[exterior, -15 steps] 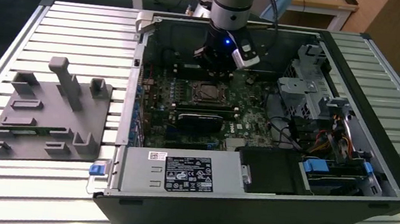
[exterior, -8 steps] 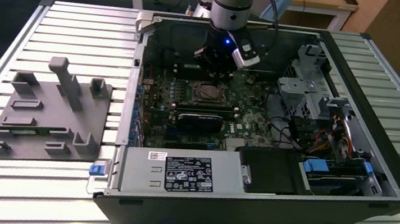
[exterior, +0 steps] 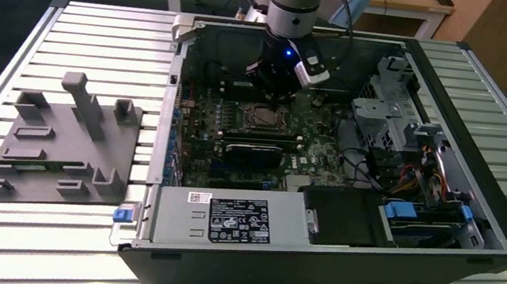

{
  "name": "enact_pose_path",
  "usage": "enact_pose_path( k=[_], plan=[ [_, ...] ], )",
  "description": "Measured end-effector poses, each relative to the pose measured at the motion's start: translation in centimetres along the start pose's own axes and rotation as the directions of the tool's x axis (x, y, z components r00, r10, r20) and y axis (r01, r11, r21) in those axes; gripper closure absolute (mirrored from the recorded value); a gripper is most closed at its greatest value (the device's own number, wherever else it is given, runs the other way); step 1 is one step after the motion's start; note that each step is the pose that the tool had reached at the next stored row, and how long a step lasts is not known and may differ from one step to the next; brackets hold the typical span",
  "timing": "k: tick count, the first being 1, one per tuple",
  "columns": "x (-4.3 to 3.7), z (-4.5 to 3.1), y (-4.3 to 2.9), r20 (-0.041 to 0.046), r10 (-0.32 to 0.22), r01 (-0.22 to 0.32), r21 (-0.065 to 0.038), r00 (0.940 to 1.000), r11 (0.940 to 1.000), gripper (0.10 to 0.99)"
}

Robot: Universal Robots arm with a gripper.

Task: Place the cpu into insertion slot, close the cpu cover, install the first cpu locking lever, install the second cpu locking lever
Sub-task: 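Install the first cpu locking lever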

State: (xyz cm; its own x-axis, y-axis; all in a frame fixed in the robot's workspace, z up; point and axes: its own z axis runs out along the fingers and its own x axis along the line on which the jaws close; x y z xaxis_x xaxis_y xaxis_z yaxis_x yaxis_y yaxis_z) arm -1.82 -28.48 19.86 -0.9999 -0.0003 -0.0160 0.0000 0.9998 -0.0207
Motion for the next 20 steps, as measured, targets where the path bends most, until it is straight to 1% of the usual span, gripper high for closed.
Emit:
enact_pose_path(
  k=[5,7,9,18,20],
  plan=[
    [-0.1,0.28,0.09,-0.0005,0.0,0.0,0.001,1.0,1.0,0.98],
    [-0.21,0.24,0.19,-0.0022,0.0,0.0,0.003,1.0,1.0,0.98],
    [-0.22,0.26,0.22,-0.002,0.0,0.0,0.002,1.0,1.0,0.98],
    [-0.16,0.23,0.32,-0.0019,0.0,-0.001,-0.023,1.0,0.9997,0.98],
    [-0.17,0.25,0.36,-0.0016,0.001,-0.001,-0.026,1.0,0.9997,0.98]
  ],
)
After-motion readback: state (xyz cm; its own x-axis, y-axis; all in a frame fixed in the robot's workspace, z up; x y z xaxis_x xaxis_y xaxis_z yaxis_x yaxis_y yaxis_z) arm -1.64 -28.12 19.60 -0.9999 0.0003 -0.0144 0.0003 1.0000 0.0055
